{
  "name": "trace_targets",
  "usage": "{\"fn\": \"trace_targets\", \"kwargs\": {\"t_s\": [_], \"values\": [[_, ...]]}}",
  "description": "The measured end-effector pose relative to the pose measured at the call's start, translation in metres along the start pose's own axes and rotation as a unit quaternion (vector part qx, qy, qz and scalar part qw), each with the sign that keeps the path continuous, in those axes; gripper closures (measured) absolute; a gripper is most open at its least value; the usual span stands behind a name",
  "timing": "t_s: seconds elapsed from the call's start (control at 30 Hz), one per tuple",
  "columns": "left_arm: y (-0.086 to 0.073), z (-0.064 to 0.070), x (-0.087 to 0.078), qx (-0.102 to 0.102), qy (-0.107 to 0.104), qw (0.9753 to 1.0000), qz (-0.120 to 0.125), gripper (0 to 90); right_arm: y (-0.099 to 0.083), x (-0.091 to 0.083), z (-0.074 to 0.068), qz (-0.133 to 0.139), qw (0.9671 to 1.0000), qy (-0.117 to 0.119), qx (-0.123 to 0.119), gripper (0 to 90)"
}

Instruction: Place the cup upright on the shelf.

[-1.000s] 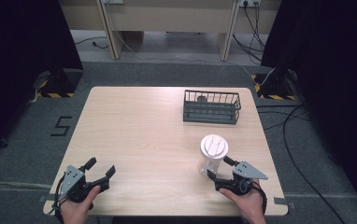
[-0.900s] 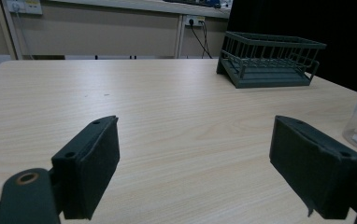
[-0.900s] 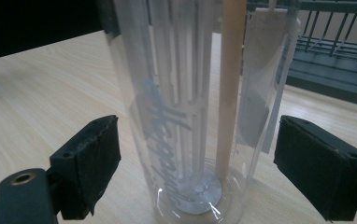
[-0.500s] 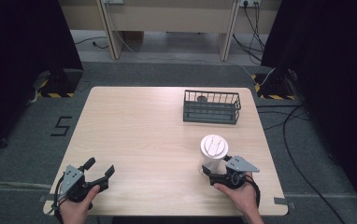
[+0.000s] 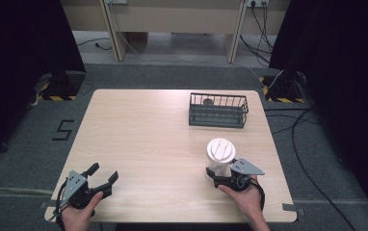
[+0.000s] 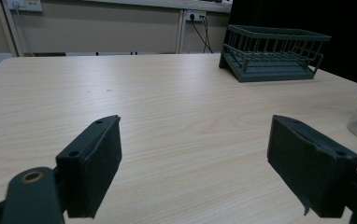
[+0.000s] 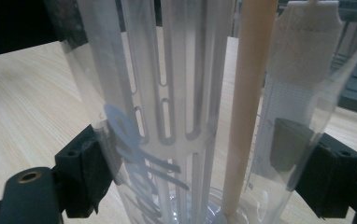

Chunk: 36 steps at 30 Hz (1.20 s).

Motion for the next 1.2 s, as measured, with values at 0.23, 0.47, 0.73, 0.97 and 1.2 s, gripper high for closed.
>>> {"fn": "trace_targets", "kwargs": {"t_s": [0.23,0.47,0.73,0.97,1.2], "values": [[0.000,0.000,0.000,0.002,0.000,1.0000,0.000,17.9,0.004,-0.003,0.001,0.004,1.0000,-0.005,-0.006,18.4],[-0.001,0.001,0.000,0.002,0.001,1.0000,-0.001,18.0,0.020,-0.011,0.006,0.033,0.9993,-0.016,-0.002,18.4],[-0.001,0.001,0.000,0.003,0.001,1.0000,-0.004,18.4,0.031,-0.018,0.019,0.044,0.9982,-0.040,0.004,18.4],[-0.001,0.001,0.000,0.006,0.001,1.0000,-0.007,18.4,0.045,-0.021,0.026,0.050,0.9972,-0.055,-0.001,18.4],[-0.002,0.002,0.000,0.005,-0.001,1.0000,-0.007,18.5,0.059,-0.018,0.030,0.058,0.9964,-0.061,-0.007,18.4]]}}
Point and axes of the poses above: each handheld gripper's, and its own axes: x roughly forward along the jaws, y roughly out of its top, z roughly to its right, the point moved 4 cm from there along x, roughly forward along the jaws
